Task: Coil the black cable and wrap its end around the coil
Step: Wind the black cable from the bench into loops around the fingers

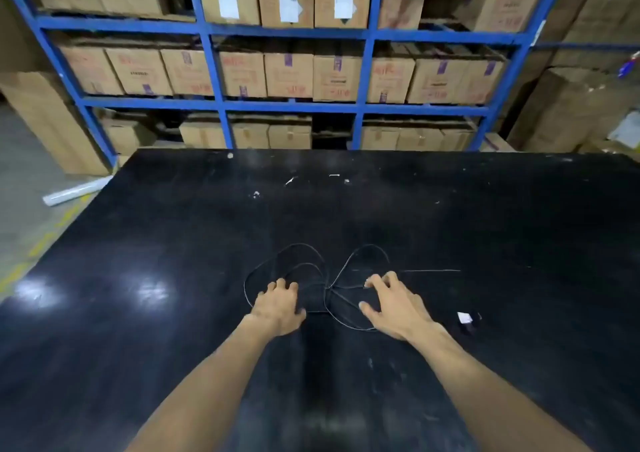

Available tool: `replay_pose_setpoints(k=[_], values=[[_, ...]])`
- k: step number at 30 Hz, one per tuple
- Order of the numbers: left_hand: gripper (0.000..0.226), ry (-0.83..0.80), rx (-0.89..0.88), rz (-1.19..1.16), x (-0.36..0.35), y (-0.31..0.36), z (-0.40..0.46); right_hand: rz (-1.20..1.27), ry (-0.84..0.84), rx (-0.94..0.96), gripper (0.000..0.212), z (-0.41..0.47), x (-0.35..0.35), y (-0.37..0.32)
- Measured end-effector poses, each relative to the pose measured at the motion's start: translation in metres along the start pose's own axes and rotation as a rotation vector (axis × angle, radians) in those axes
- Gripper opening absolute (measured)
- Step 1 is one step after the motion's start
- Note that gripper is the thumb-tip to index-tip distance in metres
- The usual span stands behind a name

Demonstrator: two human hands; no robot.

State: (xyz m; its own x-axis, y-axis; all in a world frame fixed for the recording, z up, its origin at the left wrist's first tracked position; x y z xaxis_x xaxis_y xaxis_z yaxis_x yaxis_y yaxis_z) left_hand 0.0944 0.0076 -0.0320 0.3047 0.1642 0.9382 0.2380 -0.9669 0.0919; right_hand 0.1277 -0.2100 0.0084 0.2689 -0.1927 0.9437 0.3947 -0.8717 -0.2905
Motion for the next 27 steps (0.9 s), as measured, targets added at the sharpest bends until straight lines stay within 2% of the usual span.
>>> replay_pose_setpoints(k=[5, 9, 14, 20, 24, 27], values=[[0.045, -0.046, 0.115, -0.080, -0.026, -0.023, 0.022, -0.031, -0.144, 0.058, 0.041, 0.041, -0.049, -0.009], [0.042, -0.080, 0.166, -0.181, -0.042, -0.020, 0.045, -0.053, -0.191, 0.083, 0.037, 0.079, -0.077, -0.011], [0.049, -0.044, 0.221, -0.348, -0.051, 0.013, 0.085, -0.093, -0.175, 0.092, 0.038, 0.129, -0.095, 0.011], [0.032, -0.162, 0.329, -0.418, -0.064, 0.043, 0.126, -0.143, -0.174, 0.174, 0.040, 0.185, -0.108, 0.036], [0.027, -0.242, 0.430, -0.717, -0.081, 0.044, 0.137, -0.185, -0.196, 0.239, 0.033, 0.203, -0.120, 0.036], [0.022, -0.325, 0.580, -0.969, -0.100, 0.041, 0.139, -0.116, -0.204, 0.231, 0.033, 0.206, -0.124, 0.038]])
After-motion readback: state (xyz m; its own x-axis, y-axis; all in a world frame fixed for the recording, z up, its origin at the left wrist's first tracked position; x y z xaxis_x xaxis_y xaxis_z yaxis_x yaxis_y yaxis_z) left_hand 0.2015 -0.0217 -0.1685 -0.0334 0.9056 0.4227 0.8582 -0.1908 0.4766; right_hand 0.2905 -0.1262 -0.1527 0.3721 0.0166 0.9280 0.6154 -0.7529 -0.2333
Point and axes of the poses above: each hand's wrist, its own z-axis towards the middle knuckle, its own x-axis out of the back of the hand, y = z × x, the point moved 10 cm from there along z, towards the middle knuckle, and after that the axes turned 7 degrees about x, right-handed, at the moved point
